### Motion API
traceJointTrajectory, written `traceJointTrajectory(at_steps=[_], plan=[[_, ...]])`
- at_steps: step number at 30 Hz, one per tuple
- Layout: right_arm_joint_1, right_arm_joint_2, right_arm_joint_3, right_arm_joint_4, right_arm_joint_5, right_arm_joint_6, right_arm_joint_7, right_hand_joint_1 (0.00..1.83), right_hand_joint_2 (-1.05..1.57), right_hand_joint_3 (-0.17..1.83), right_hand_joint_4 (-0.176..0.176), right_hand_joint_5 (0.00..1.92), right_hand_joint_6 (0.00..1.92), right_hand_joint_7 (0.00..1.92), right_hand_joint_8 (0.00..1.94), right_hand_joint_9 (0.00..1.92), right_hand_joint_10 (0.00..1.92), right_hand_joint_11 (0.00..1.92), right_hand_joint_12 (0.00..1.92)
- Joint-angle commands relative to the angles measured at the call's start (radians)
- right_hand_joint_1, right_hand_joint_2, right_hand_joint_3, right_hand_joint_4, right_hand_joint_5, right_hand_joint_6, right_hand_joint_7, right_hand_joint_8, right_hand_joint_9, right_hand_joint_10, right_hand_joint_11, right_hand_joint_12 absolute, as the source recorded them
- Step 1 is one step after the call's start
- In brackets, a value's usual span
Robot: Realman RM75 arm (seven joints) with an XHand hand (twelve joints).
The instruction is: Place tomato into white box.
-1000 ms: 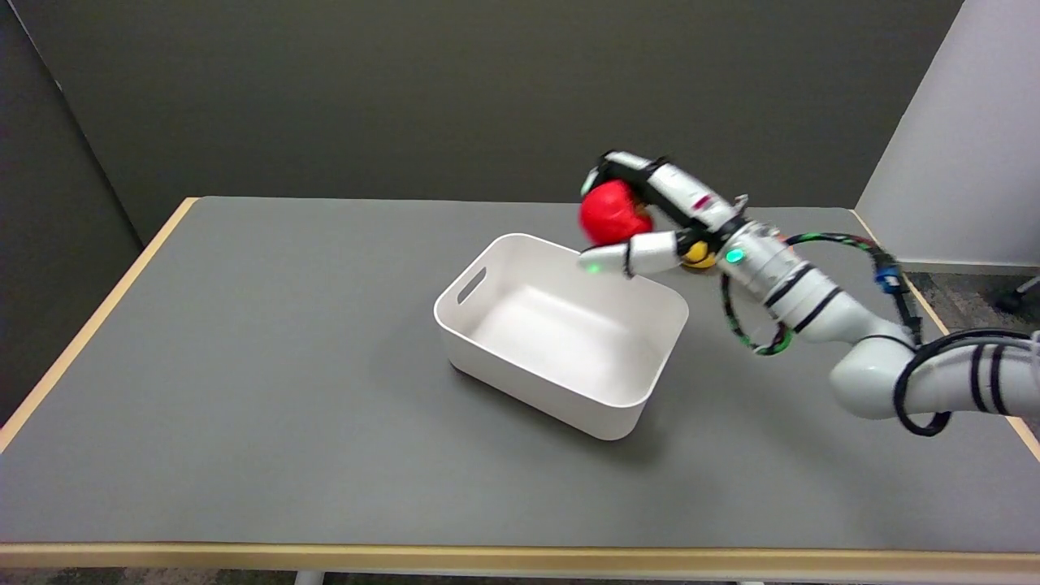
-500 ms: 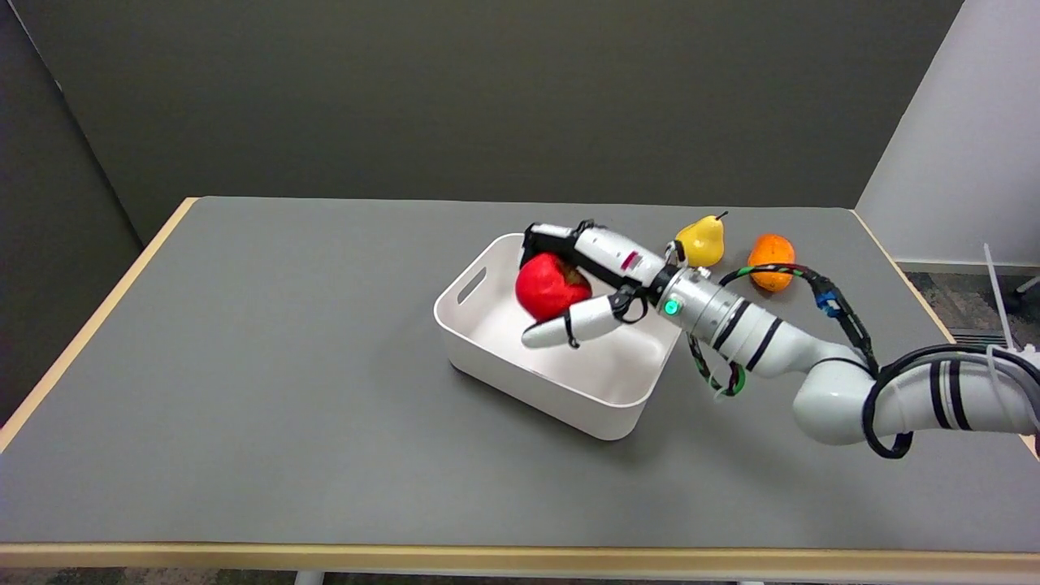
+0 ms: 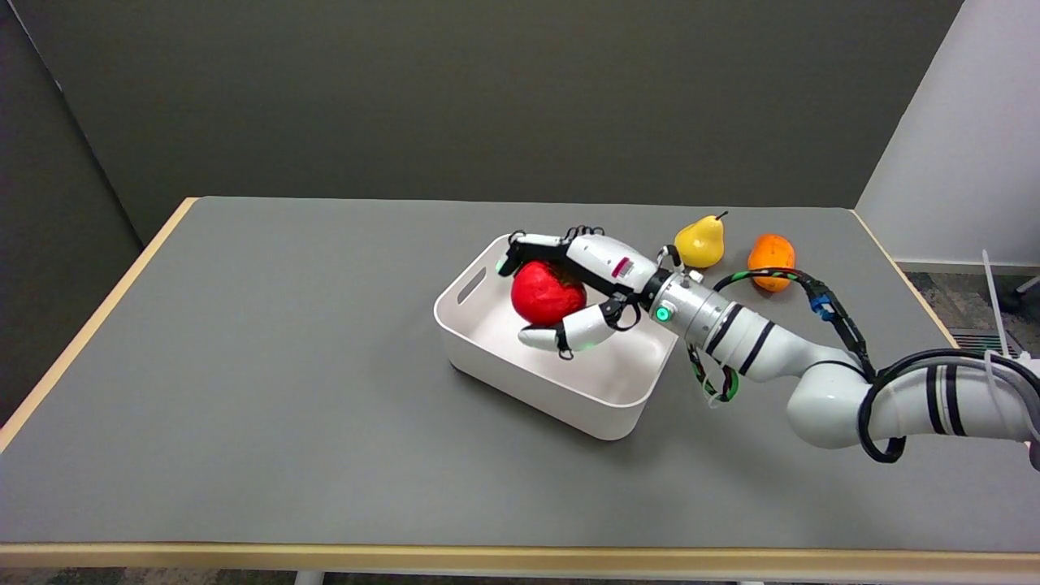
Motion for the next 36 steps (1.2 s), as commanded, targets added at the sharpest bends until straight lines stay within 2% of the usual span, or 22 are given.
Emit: traceJointTrajectory(at_steps=[1, 5, 9, 11, 14, 16, 18, 24, 28, 30, 36], plan=[[0.022, -0.007, 0.064, 0.031, -0.005, 0.0, -0.053, 0.87, 0.78, 0.93, 0.125, 0.34, 0.88, 0.58, 0.7, 0.54, 1.07, 0.49, 1.59], [0.025, -0.007, 0.064, 0.032, -0.005, 0.011, -0.053, 0.85, 0.77, 0.94, 0.127, 0.34, 0.85, 0.57, 0.68, 0.54, 1.07, 0.48, 1.58], [0.025, 0.008, 0.058, 0.027, -0.007, 0.02, -0.046, 0.75, 0.75, 0.96, 0.131, 0.33, 0.77, 0.55, 0.63, 0.53, 1.05, 0.46, 1.56], [0.025, 0.015, 0.056, 0.022, -0.007, 0.02, -0.042, 0.42, 0.66, 0.96, 0.14, 0.26, 0.58, 0.42, 0.47, 0.39, 0.83, 0.36, 1.48], [0.024, 0.019, 0.054, 0.012, 0.0, 0.015, -0.038, 0.22, 0.62, 0.91, 0.138, 0.19, 0.44, 0.25, 0.29, 0.23, 0.62, 0.19, 1.28], [0.021, 0.022, 0.054, 0.003, 0.002, 0.012, -0.038, 0.08, 0.54, 0.96, 0.133, 0.08, 0.34, 0.08, 0.17, 0.05, 0.48, 0.05, 1.13], [0.016, 0.026, 0.054, -0.007, 0.002, 0.01, -0.038, 0.04, 0.52, 0.98, 0.129, 0.06, 0.28, 0.04, 0.14, 0.03, 0.42, 0.05, 1.05], [0.005, 0.03, 0.054, -0.021, 0.004, 0.009, -0.036, 0.06, 0.54, 1.0, 0.121, 0.04, 0.18, 0.0, 0.07, 0.01, 0.37, 0.02, 0.99], [-0.009, 0.037, 0.058, -0.026, 0.043, 0.036, -0.036, 0.02, 0.51, 0.95, 0.123, 0.02, 0.21, 0.0, 0.05, 0.0, 0.36, 0.0, 1.06], [-0.018, 0.04, 0.06, -0.025, 0.062, 0.074, -0.036, 0.07, 0.54, 1.0, 0.121, 0.04, 0.16, 0.0, 0.05, 0.01, 0.31, 0.02, 0.98], [-0.029, 0.083, 0.074, -0.033, 0.196, 0.286, -0.036, 0.03, 0.54, 0.98, 0.117, 0.0, 0.16, 0.0, 0.0, 0.0, 0.18, 0.0, 0.86]])
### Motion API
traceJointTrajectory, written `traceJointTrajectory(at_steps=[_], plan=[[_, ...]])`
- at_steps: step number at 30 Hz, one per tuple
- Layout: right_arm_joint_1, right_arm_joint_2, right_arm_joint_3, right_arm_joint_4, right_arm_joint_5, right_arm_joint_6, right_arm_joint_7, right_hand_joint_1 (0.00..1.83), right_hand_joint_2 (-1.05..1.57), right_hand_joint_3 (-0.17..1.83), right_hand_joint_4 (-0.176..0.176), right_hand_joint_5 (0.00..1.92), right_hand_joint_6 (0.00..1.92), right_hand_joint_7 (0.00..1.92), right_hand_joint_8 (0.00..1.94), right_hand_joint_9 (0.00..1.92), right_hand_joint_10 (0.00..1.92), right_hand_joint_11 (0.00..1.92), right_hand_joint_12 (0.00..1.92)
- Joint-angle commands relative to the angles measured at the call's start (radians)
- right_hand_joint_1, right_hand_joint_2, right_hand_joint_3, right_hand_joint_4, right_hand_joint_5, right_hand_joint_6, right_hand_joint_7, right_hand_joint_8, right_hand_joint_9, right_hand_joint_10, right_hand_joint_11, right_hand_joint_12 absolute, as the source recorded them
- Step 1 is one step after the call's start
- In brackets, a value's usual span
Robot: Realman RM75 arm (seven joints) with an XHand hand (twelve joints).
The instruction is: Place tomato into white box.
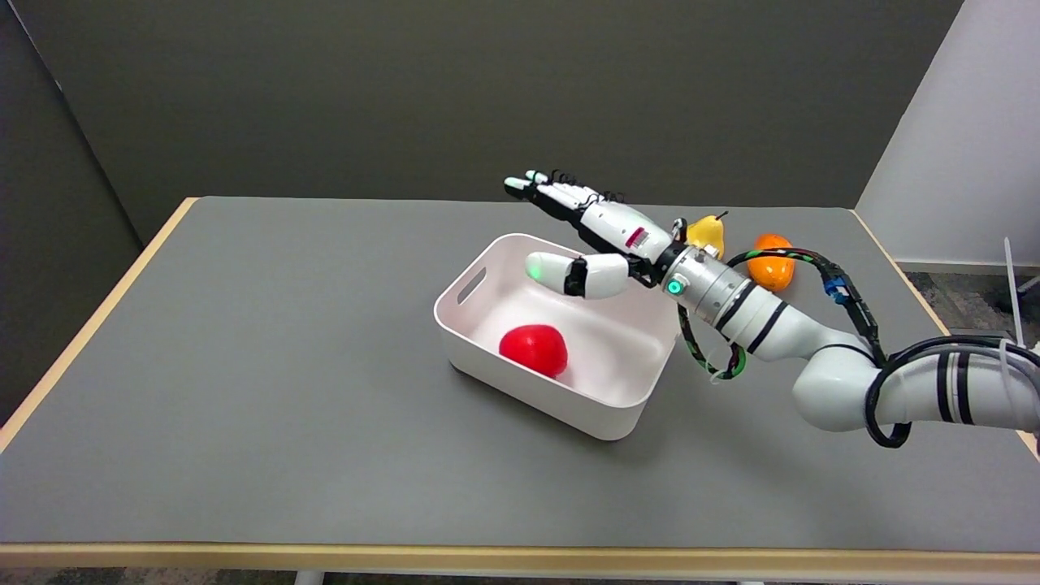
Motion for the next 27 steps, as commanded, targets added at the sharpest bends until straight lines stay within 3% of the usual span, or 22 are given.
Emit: traceJointTrajectory(at_steps=[1, 8, 14, 19, 23, 27], plan=[[-0.033, 0.075, 0.025, -0.037, 0.204, 0.289, 0.006, 0.03, 0.55, 0.99, 0.117, 0.0, 0.15, 0.0, 0.0, 0.0, 0.16, 0.0, 0.83], [-0.027, 0.163, 0.05, -0.074, 0.317, 0.378, 0.08, 0.03, 0.54, 1.0, 0.117, 0.0, 0.15, 0.0, 0.0, 0.0, 0.18, 0.0, 0.77], [-0.083, 0.24, 0.049, -0.106, 0.512, 0.482, 0.08, 0.03, 0.57, 0.98, 0.111, 0.0, 0.2, 0.0, 0.04, 0.0, 0.18, 0.0, 0.71], [-0.186, 0.365, 0.052, -0.217, 0.634, 0.645, 0.08, 0.03, 0.6, 0.96, 0.113, 0.01, 0.27, 0.0, 0.15, 0.0, 0.27, 0.0, 0.75], [-0.237, 0.371, 0.076, -0.242, 0.66, 0.726, 0.08, 0.05, 0.58, 1.01, 0.11, 0.05, 0.27, 0.05, 0.15, 0.04, 0.27, 0.0, 0.81], [-0.261, 0.364, 0.114, -0.243, 0.681, 0.681, 0.08, 0.06, 0.56, 1.0, 0.112, 0.07, 0.31, 0.09, 0.13, 0.06, 0.29, 0.0, 0.84]])
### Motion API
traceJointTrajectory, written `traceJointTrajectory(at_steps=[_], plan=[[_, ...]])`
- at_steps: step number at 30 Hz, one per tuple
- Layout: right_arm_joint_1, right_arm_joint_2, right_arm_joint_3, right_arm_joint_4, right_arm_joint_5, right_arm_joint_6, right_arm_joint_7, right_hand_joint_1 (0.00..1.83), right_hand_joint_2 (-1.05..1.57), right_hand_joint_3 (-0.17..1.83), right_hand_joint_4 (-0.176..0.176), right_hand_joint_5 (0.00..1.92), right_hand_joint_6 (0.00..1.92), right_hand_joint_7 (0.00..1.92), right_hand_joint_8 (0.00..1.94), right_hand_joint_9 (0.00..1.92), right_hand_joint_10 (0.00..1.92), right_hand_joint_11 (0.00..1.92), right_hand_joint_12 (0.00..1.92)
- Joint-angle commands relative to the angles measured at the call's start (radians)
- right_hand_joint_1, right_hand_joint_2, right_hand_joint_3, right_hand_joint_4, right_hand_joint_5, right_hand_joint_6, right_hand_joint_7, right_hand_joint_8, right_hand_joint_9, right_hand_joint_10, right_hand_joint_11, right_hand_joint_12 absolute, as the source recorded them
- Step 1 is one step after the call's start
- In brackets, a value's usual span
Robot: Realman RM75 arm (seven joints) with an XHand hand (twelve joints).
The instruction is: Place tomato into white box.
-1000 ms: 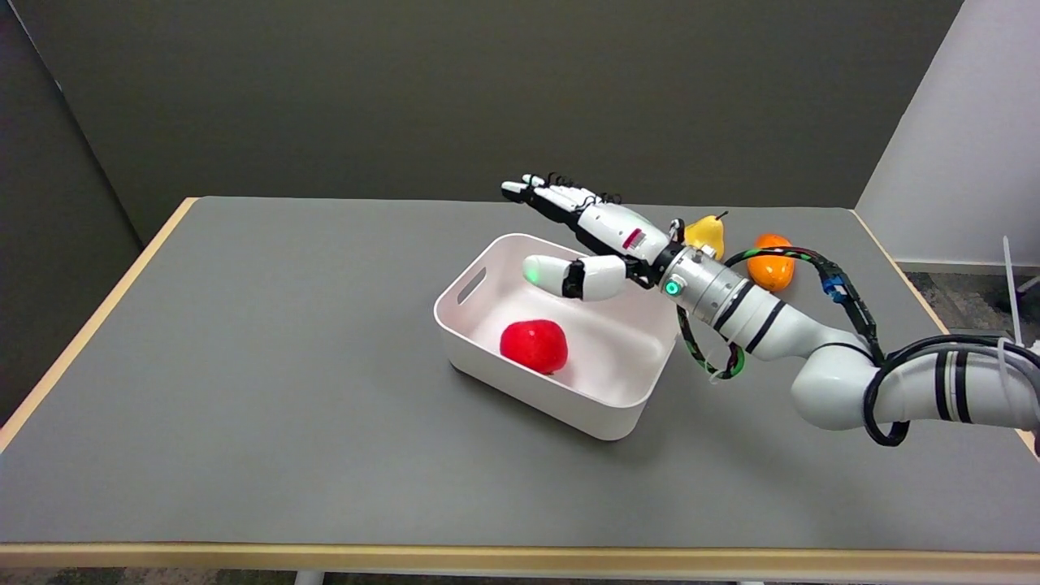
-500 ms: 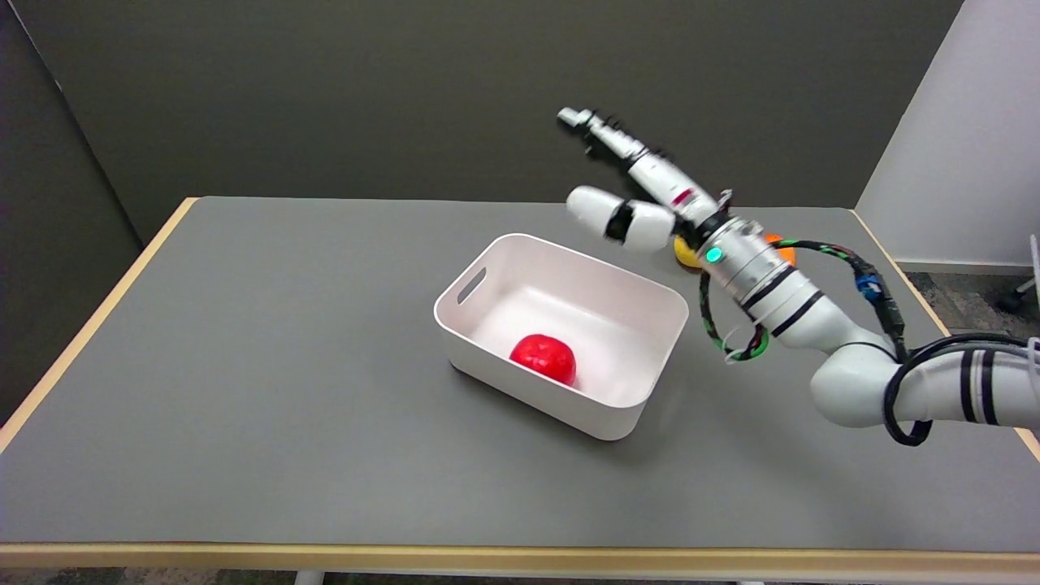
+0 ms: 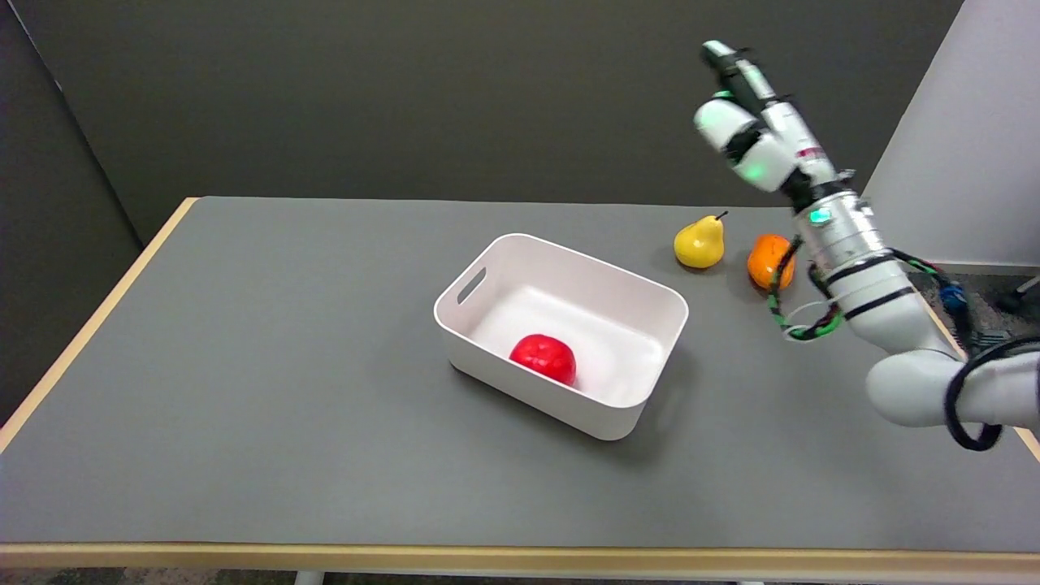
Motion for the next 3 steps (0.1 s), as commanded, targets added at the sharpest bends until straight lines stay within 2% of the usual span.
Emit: traceJointTrajectory(at_steps=[1, 3], plan=[[-0.17, 0.16, 0.074, -0.136, 0.276, 0.237, 0.022, 0.06, 0.57, 1.0, 0.112, 0.07, 0.32, 0.09, 0.13, 0.06, 0.3, 0.0, 0.84], [-0.166, 0.156, 0.096, -0.13, 0.268, 0.196, 0.022, 0.22, 0.64, 1.08, 0.096, 0.09, 0.34, 0.12, 0.07, 0.08, 0.27, 0.0, 0.81]])
